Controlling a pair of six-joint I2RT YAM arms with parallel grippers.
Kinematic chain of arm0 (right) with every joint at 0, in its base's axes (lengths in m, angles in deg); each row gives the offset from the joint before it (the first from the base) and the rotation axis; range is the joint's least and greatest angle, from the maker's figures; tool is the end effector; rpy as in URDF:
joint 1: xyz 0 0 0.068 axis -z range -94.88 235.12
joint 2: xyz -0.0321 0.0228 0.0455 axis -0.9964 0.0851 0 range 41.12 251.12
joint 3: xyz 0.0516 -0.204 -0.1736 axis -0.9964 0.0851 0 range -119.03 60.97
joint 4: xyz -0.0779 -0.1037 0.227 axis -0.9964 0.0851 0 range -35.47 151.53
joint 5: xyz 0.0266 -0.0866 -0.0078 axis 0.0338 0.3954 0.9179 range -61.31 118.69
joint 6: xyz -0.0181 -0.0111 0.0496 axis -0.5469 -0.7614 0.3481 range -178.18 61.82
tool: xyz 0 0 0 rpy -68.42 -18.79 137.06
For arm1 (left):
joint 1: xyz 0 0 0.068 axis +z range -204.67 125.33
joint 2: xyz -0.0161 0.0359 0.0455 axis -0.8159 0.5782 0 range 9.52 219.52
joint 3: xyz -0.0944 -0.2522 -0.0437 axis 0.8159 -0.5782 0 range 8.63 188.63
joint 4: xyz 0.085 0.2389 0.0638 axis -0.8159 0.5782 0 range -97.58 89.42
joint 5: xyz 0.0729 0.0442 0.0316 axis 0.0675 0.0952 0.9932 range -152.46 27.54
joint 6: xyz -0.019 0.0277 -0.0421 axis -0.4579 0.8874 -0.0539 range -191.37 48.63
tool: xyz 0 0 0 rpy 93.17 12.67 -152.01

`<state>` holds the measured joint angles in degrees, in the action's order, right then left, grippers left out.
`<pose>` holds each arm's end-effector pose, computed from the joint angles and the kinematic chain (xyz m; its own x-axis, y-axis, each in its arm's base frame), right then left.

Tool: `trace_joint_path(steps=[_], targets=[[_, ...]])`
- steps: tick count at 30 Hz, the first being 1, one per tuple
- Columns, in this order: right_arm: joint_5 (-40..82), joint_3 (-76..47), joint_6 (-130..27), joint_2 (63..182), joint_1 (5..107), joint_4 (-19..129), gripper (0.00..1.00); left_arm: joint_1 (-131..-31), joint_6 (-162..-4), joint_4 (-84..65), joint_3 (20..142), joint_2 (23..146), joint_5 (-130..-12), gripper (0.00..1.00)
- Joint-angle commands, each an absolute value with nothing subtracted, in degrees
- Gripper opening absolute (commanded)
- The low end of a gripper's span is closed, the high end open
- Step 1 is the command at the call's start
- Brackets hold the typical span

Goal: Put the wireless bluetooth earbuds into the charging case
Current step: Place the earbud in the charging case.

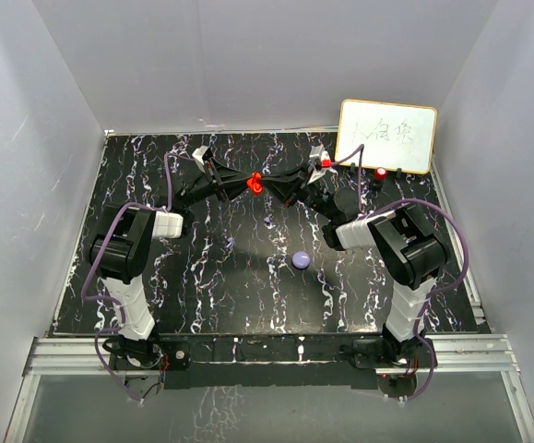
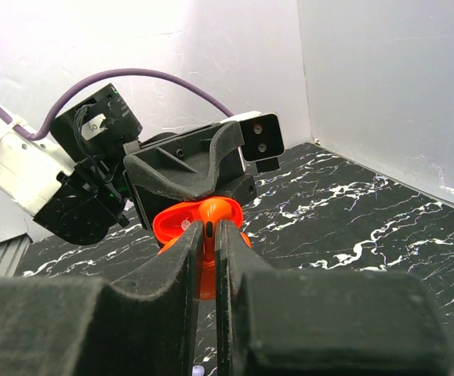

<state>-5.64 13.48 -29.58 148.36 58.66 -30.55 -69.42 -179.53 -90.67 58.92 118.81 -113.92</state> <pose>0.3196 0.1815 0.2284 -0.0583 0.4126 -0.9090 -0.9070 0.3585 0.2209 0.3532 -0.1218 0.2228 -0.9299 -0.3674 -0.0186 0.1102 -0.2299 -0.9670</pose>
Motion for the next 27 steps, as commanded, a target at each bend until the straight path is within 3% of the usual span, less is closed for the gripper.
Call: trace_joint_path(steps=[1,27], targets=[[-7.6,13.3,-30.0,147.6,58.6,-45.5,0.10,-69.7,-181.1,-108.6,62.2,117.6,-112.9,0.00],[-7.0,12.6,-29.7,146.8,58.6,-46.1,0.22,-69.7,-180.9,-108.5,62.1,117.5,-113.0,0.00]])
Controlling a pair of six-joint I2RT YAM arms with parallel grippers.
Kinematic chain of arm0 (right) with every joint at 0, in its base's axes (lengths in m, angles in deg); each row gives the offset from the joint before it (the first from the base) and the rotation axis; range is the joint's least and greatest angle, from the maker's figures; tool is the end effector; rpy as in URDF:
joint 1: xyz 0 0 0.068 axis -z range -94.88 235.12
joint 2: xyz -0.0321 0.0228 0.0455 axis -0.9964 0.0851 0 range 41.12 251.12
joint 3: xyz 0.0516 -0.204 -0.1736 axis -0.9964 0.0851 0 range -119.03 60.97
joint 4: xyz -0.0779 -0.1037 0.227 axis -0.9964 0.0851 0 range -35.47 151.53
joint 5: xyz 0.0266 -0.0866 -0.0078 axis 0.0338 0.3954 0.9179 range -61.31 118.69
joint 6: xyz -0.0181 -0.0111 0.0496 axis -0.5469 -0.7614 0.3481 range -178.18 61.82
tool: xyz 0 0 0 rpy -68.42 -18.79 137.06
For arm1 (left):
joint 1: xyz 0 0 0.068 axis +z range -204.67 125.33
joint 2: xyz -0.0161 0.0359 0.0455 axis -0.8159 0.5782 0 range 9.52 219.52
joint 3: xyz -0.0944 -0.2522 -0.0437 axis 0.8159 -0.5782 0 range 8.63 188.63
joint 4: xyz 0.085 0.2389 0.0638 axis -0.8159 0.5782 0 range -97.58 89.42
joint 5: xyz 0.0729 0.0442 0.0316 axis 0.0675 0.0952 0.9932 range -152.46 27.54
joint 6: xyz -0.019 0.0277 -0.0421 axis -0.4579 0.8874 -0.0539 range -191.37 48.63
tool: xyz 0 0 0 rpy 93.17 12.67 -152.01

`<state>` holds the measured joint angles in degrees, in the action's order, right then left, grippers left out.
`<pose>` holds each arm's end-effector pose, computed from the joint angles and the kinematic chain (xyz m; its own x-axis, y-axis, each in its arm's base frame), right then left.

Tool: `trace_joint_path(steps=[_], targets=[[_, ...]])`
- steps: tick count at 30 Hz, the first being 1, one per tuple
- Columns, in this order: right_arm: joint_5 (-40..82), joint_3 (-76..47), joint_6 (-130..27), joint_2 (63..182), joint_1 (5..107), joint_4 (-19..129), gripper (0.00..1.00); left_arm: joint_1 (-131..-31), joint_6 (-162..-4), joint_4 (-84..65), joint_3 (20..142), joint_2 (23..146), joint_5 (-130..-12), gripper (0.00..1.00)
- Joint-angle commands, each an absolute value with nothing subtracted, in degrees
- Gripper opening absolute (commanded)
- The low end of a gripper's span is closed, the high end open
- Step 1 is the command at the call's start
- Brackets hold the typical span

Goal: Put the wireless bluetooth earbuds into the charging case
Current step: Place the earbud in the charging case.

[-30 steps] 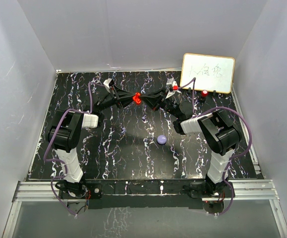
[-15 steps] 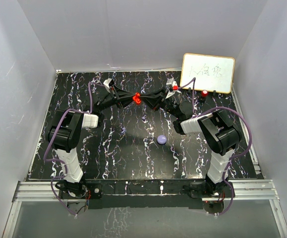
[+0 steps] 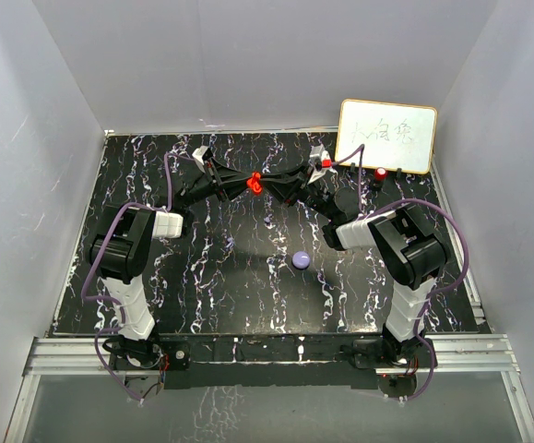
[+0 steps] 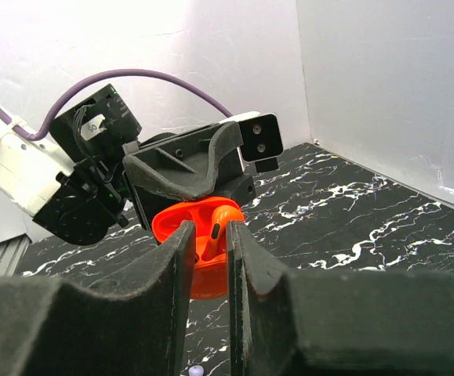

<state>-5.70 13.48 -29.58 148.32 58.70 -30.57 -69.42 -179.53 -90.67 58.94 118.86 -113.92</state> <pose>0.3196 0.1813 0.2287 -0.0573 0.4127 -0.9091 -0.9074 0.3583 0.2199 0.3533 -0.1218 0.2226 -0.9299 -0.3674 -0.0182 0.1097 -0.2298 -0.9670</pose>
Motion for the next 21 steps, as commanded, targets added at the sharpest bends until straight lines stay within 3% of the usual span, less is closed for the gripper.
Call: trace_joint_path(steps=[1,21], targets=[[-6.9,12.5,-29.8,146.6,58.6,-46.1,0.22,-69.7,-180.8,-108.5,62.0,117.7,-113.0,0.00],[-2.6,13.7,-30.9,139.7,59.6,-41.0,0.28,-69.7,-178.3,-109.8,61.4,120.6,-115.4,0.00]])
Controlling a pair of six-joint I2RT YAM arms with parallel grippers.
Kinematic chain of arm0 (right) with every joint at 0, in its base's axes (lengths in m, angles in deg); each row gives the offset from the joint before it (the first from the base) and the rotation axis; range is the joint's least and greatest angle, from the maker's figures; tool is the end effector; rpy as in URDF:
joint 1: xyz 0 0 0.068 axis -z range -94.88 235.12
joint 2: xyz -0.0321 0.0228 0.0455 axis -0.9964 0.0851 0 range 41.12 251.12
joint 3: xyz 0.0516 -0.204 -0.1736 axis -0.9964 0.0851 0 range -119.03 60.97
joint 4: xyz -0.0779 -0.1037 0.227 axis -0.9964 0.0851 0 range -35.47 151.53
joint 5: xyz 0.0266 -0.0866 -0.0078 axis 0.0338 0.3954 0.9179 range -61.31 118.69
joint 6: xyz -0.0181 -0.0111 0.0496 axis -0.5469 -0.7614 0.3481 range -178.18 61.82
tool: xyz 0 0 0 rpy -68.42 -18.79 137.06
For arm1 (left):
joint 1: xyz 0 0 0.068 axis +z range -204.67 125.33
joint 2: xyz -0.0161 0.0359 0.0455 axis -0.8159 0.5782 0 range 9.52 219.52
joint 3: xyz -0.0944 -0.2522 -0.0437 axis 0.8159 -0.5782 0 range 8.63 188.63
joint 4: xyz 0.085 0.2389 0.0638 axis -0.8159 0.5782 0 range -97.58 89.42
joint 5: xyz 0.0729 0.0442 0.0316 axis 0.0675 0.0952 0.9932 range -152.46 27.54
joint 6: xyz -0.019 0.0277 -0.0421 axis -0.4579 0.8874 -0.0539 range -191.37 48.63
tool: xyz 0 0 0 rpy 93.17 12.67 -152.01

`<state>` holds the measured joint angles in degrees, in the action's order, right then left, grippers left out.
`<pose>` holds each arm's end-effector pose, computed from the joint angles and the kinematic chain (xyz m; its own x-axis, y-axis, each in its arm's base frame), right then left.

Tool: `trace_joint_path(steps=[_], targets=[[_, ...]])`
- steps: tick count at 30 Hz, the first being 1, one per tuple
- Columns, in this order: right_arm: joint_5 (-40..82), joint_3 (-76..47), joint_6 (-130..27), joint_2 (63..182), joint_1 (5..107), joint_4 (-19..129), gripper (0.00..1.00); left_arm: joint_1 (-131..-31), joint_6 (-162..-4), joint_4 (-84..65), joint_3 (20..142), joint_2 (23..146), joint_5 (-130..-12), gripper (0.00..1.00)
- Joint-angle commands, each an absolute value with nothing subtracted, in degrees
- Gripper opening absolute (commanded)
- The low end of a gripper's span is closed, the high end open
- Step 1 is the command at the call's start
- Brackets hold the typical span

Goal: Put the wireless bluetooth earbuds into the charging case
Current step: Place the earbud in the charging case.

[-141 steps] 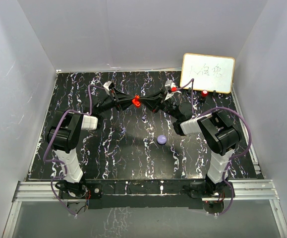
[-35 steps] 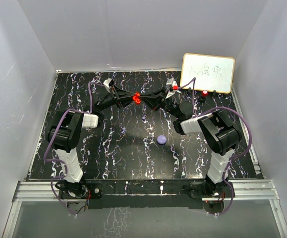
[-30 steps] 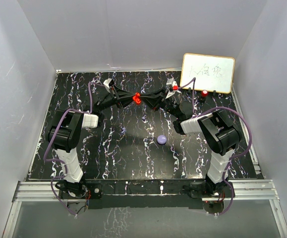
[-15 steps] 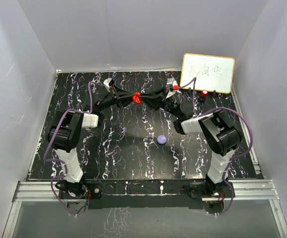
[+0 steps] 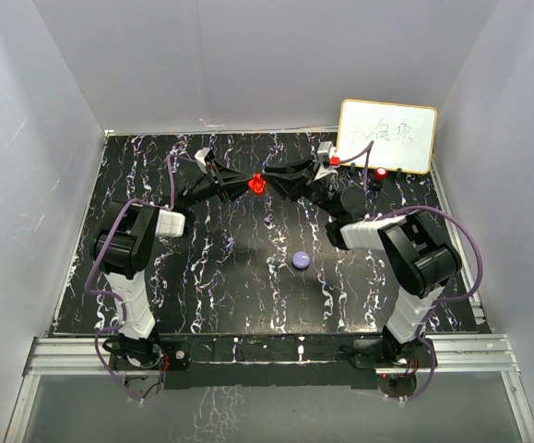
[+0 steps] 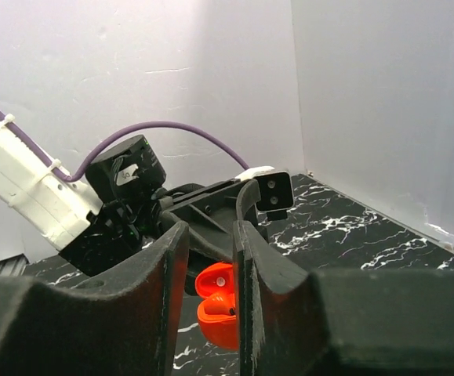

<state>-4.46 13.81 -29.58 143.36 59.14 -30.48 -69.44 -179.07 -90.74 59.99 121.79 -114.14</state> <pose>0.3109 0.1732 0.2567 0.0143 0.4529 -0.8915 -0.9107 0.3740 0.1754 0.3607 -0.1240 0.2093 -0.9308 -0.3655 -0.0014 0.0870 -0.2180 -0.9721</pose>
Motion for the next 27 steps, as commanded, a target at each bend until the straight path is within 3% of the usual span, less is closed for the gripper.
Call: trace_joint_path(steps=[1,9,16,27], targets=[[-2.6,13.5,-31.9,138.8,59.5,-38.4,0.28,-69.7,-177.9,-109.6,61.4,120.5,-115.6,0.00],[1.7,13.7,-37.8,131.6,59.6,-18.9,0.29,-69.6,-174.8,-108.7,61.0,119.4,-117.8,0.00],[6.3,0.2,-41.0,129.3,59.5,22.0,0.31,-69.6,-170.9,-107.1,60.1,118.8,-119.8,0.00],[8.4,-10.9,-44.3,135.7,58.4,41.8,0.31,-69.6,-165.2,-99.8,59.6,117.6,-120.1,0.00]])
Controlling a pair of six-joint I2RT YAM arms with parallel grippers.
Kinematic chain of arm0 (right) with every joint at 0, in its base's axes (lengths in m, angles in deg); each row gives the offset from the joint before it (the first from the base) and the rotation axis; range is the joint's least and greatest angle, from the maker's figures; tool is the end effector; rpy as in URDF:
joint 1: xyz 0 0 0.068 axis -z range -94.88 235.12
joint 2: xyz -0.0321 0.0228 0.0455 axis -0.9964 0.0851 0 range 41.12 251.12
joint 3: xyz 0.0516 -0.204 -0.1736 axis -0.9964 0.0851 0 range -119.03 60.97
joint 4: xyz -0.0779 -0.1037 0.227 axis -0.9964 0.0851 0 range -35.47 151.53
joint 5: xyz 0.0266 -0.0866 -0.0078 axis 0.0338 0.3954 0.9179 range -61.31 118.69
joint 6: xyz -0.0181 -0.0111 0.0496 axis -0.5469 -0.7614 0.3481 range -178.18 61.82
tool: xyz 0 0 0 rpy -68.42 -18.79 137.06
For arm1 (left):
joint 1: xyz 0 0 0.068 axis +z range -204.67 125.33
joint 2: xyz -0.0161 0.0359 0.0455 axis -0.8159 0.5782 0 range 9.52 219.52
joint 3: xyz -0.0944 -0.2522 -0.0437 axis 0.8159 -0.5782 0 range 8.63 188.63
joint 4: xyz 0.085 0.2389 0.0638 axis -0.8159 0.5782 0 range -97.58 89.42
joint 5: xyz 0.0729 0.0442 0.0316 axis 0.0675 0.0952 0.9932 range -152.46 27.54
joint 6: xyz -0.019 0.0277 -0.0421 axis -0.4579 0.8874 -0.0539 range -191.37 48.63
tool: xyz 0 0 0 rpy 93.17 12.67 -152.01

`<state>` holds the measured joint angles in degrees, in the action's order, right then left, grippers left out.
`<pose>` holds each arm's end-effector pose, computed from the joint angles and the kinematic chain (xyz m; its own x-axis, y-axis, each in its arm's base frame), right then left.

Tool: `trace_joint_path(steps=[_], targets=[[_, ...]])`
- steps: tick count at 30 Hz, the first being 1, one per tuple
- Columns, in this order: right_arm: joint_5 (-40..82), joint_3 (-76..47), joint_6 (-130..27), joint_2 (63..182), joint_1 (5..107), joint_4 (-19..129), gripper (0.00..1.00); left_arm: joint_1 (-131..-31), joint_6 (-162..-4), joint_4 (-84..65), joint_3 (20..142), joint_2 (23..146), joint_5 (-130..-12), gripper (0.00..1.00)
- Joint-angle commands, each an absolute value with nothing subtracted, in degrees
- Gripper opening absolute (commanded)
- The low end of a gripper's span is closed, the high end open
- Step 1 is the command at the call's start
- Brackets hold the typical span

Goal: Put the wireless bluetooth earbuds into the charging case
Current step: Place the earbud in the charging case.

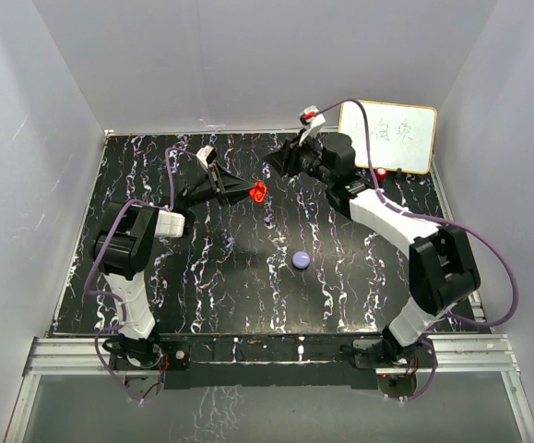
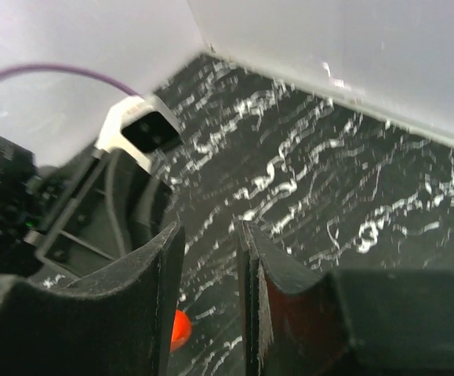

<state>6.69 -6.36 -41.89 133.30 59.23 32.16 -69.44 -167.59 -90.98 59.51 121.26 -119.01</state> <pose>0.3401 0.1799 0.3241 -0.2453 0.1701 -0.9544 -0.7008 0.6492 0.2958 0.3559 -0.1245 0.2098 -0.9207 -0.3240 -0.2176 0.2723 -0.1336 -0.9529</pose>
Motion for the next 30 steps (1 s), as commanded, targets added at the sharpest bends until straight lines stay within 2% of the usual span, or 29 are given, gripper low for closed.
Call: trace_joint_path(steps=[1,30], targets=[[8.5,-11.2,-44.7,136.0,58.1,42.7,0.31,-69.7,-165.2,-99.8,59.5,117.7,-120.0,0.00],[11.7,-11.7,-46.3,135.4,55.9,45.6,0.31,-69.6,-163.7,-97.9,58.9,119.4,-119.6,0.00]])
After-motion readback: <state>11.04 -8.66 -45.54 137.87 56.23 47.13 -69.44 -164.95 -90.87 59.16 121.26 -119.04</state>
